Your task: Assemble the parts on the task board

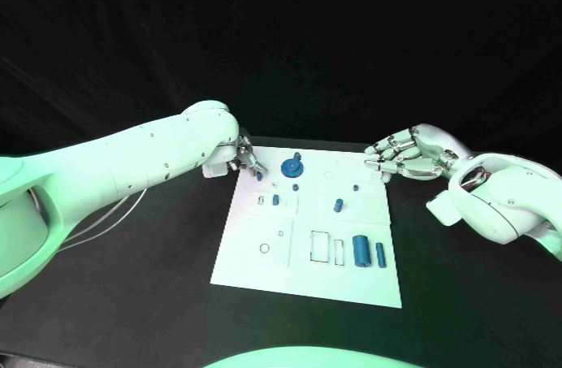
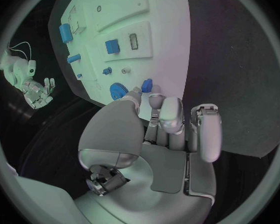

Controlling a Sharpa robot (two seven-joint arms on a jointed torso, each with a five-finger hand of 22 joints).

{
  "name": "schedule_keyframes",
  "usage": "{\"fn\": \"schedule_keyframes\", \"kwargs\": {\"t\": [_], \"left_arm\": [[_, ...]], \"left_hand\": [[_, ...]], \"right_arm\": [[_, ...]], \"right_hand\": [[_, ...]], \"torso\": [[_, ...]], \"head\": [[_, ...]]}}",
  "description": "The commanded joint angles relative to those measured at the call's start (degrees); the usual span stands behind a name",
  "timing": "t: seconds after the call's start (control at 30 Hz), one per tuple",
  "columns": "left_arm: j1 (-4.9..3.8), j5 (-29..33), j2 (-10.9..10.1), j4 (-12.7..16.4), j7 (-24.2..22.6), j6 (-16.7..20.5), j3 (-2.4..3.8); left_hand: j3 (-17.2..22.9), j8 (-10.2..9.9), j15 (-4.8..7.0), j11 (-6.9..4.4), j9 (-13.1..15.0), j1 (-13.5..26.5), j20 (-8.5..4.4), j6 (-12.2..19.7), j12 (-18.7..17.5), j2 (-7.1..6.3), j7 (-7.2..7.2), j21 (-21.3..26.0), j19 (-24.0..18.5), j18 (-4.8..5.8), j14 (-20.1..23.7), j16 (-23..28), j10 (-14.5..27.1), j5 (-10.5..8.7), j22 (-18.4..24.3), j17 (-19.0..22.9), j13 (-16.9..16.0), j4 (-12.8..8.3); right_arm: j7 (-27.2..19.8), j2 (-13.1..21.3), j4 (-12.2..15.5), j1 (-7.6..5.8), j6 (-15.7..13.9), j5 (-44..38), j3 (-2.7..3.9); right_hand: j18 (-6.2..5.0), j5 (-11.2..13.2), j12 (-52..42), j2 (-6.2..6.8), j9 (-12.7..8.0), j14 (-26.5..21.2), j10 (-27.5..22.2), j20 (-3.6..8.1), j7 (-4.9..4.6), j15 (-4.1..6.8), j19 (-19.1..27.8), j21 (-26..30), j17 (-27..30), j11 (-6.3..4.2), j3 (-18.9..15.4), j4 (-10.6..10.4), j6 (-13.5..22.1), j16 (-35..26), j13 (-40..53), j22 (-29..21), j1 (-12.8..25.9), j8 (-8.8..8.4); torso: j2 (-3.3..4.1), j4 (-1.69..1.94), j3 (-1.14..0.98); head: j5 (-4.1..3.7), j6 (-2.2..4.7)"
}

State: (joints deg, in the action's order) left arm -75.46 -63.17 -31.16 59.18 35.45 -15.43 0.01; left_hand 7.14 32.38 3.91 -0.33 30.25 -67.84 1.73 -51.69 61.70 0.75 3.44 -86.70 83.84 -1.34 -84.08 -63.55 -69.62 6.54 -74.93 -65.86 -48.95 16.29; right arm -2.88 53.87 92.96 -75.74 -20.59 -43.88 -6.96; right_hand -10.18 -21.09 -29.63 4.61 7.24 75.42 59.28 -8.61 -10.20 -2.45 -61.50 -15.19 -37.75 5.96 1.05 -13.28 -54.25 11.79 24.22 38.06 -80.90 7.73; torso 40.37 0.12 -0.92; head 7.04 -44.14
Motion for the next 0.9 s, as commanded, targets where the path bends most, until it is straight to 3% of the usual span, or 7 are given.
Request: {"fn": "schedule_keyframes", "kwargs": {"t": [0.03,0.2,0.37,0.53,0.57,0.73,0.9], "left_arm": [[0.00,0.9,0.2,0.1,-0.8,-1.2,0.00],[0.00,1.0,0.2,0.0,-1.0,-1.3,0.00],[0.00,1.2,0.2,0.0,-1.6,-0.8,0.00],[0.00,1.2,0.0,0.2,-2.1,-0.1,-0.01],[0.00,1.2,0.0,0.3,-2.2,0.1,-0.01],[0.00,2.5,-0.9,1.2,-2.3,1.7,0.00],[-0.02,5.0,-3.5,4.5,-2.3,3.9,0.01]], "left_hand": [[0.5,0.3,0.15,-0.25,-0.1,-1.1,-0.11,-0.4,0.2,0.15,0.09,-0.2,3.1,0.01,-0.5,0.3,-0.2,0.25,-9.6,-0.1,0.2,-0.1],[2.2,0.4,0.28,-0.42,-0.4,-3.5,-0.22,-0.3,0.1,0.89,-0.08,-0.3,3.1,0.01,-0.5,0.3,-0.1,0.38,-9.6,-0.1,0.4,-0.7],[8.8,0.3,0.67,-0.73,-0.8,-10.1,-0.54,0.5,-0.5,2.11,-0.34,-0.2,3.1,-0.01,-0.5,0.4,0.3,0.75,-9.6,-0.1,0.9,-4.3],[21.9,1.2,0.23,-0.45,-0.9,-10.7,-0.44,0.7,-1.1,-1.17,0.41,-0.2,3.1,-0.01,-0.5,0.4,0.0,0.70,-9.6,-0.1,1.6,-6.3],[27.6,1.9,-0.09,-0.24,-0.8,-8.7,-0.44,0.4,-1.2,-3.15,1.04,-0.2,3.1,-0.03,-0.5,0.4,-0.4,0.34,-9.6,-0.2,1.9,-6.4],[34.2,3.5,0.32,-0.39,0.0,-6.5,-0.39,0.5,-0.7,-5.45,0.19,-0.2,3.1,-0.01,-0.5,0.4,-1.2,0.41,-9.7,-0.2,1.6,-9.2],[37.0,4.6,0.47,-0.59,0.6,-5.0,-0.49,0.4,-0.2,-6.34,0.00,-0.2,3.2,0.01,-0.5,0.4,-2.0,0.33,-9.8,-0.3,1.1,-10.5]], "right_arm": [[-0.3,-0.1,0.0,0.02,0.2,-0.3,0.02],[-0.3,-0.1,0.0,0.02,0.2,-0.3,0.02],[-0.4,-0.1,0.0,0.02,0.2,-0.3,0.02],[-0.4,-0.1,0.0,0.02,0.2,-0.3,0.02],[-0.4,-0.1,0.0,0.02,0.2,-0.3,0.02],[-0.4,-0.1,-0.1,0.02,0.2,-0.2,0.02],[-0.4,0.0,-0.1,0.02,0.2,-0.2,0.02]], "right_hand": [[-0.26,-0.2,0.3,-0.16,0.0,-0.1,-0.3,-0.08,-0.05,0.19,0.0,0.3,0.0,-0.13,0.3,0.1,0.1,-0.2,-0.1,-0.1,-0.2,0.31],[-0.26,-0.2,0.3,-0.16,0.0,-0.1,-0.3,-0.08,-0.05,0.19,0.0,0.3,0.0,-0.13,0.3,0.1,0.1,-0.2,-0.1,-0.1,-0.2,0.31],[-0.26,-0.2,0.3,-0.16,0.0,-0.1,-0.3,-0.08,-0.05,0.19,0.0,0.3,0.0,-0.13,0.3,0.1,0.1,-0.2,-0.1,-0.1,-0.2,0.31],[-0.26,-0.2,0.3,-0.16,0.0,-0.1,-0.3,-0.08,-0.05,0.19,0.0,0.3,0.0,-0.13,0.3,0.1,0.1,-0.2,-0.1,-0.1,-0.2,0.31],[-0.26,-0.2,0.3,-0.16,0.0,-0.1,-0.3,-0.08,-0.05,0.19,0.0,0.3,0.0,-0.13,0.3,0.1,0.1,-0.2,-0.1,-0.1,-0.2,0.31],[-0.26,-0.2,0.3,-0.16,0.0,-0.1,-0.3,-0.08,-0.05,0.19,0.0,0.3,0.0,-0.13,0.3,0.1,0.1,-0.2,-0.1,-0.1,-0.2,0.31],[-0.26,-0.4,0.3,-0.18,0.0,-0.1,-0.4,-0.09,-0.05,0.18,0.0,0.4,0.0,-0.13,0.3,0.1,0.1,-0.4,-0.2,-0.2,-0.2,0.37]], "torso": [[-0.01,0.02,0.03],[0.00,0.00,0.05],[-0.03,0.00,0.01],[0.00,0.00,0.01],[-0.01,-0.02,0.02],[-0.06,0.03,-0.03],[-0.18,0.18,0.02]], "head": [[0.04,-0.01],[0.04,-0.07],[0.07,-0.11],[0.05,-0.12],[0.03,-0.15],[0.10,-0.16],[0.20,-0.11]]}}
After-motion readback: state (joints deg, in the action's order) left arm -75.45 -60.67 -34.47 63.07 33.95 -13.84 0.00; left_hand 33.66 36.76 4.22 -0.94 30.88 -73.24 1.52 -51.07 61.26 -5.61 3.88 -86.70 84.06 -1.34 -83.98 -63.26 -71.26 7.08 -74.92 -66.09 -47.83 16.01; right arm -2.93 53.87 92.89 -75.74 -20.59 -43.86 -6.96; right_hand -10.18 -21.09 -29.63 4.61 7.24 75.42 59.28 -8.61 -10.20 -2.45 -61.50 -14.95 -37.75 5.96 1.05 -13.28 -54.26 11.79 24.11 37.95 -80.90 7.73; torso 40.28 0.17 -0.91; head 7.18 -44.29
